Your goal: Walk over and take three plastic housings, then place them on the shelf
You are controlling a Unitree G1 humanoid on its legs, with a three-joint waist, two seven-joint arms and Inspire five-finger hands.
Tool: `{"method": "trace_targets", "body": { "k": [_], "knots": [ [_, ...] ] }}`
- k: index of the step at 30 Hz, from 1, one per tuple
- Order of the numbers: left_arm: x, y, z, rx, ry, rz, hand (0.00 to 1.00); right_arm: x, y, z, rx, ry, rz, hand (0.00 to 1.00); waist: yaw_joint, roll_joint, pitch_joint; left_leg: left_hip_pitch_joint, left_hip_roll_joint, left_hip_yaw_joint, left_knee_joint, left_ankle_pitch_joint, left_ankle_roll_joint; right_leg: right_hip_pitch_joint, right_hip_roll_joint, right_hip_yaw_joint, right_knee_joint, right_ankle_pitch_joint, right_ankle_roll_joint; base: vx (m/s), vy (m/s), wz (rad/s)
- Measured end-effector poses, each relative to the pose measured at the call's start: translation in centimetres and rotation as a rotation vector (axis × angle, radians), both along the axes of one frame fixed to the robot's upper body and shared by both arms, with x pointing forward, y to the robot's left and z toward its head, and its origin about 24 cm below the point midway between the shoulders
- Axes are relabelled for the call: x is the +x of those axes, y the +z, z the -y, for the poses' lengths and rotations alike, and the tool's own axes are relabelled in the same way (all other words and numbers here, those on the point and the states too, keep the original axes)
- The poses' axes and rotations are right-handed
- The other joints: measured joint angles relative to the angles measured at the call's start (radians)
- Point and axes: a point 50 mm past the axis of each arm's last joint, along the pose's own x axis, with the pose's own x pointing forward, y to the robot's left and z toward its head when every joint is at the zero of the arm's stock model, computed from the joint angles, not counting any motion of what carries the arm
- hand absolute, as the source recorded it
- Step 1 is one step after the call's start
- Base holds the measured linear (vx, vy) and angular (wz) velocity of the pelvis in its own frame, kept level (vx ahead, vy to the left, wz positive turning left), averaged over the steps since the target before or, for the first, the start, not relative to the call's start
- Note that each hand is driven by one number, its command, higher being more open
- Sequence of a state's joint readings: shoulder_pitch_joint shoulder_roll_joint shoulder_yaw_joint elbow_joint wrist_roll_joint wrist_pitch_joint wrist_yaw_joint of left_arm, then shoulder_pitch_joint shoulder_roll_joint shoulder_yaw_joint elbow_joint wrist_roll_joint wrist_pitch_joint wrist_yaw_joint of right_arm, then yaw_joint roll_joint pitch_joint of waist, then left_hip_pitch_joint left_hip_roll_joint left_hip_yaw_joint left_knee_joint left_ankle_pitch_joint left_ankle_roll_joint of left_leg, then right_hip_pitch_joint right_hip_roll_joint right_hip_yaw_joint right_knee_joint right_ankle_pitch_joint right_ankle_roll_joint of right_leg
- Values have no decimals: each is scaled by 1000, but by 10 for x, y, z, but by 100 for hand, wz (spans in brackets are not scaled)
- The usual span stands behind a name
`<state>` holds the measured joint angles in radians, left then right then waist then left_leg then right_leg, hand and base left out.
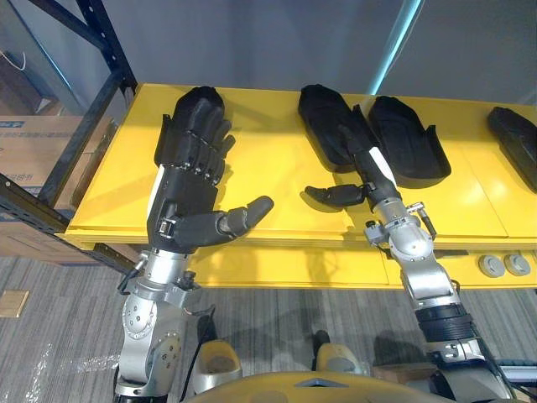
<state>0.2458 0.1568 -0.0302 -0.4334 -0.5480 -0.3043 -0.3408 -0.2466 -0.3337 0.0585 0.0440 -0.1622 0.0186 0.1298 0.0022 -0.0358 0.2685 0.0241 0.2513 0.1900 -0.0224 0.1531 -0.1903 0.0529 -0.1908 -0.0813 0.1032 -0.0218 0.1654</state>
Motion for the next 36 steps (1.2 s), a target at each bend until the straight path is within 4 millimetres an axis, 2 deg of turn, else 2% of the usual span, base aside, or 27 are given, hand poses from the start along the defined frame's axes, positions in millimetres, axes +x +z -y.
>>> {"method": "trace_targets", "body": {
  "k": [13, 24, 30, 36],
  "knots": [
    [1, -3, 1, 2, -6, -18, 100, 6, 6, -15, -120, 236, -94, 100, -5, 14, -18, 2, 1, 1, -1, 3, -5, 1, 1, -1, 0, 0, -1, 0, 0, 0],
    [3, -7, 1, 7, -7, -48, 100, 3, -6, -34, -151, 353, -160, 100, -2, 15, -20, 3, 2, 1, -1, 4, -6, 1, 2, -1, -3, 2, -3, 0, 0, 0],
    [4, -10, 1, 13, -6, -64, 100, 0, -10, -40, -155, 418, -172, 100, 4, 12, -22, 3, 3, 0, -1, 4, -6, 4, 2, -3, -6, 4, -4, 0, 0, 0],
    [4, -10, 1, 19, -13, -65, 100, -3, -14, -46, -169, 424, -131, 100, 26, 9, -23, 3, 3, -8, -2, 4, -6, 17, 2, -17, -19, 7, -4, 0, 0, 4]
  ]
}}
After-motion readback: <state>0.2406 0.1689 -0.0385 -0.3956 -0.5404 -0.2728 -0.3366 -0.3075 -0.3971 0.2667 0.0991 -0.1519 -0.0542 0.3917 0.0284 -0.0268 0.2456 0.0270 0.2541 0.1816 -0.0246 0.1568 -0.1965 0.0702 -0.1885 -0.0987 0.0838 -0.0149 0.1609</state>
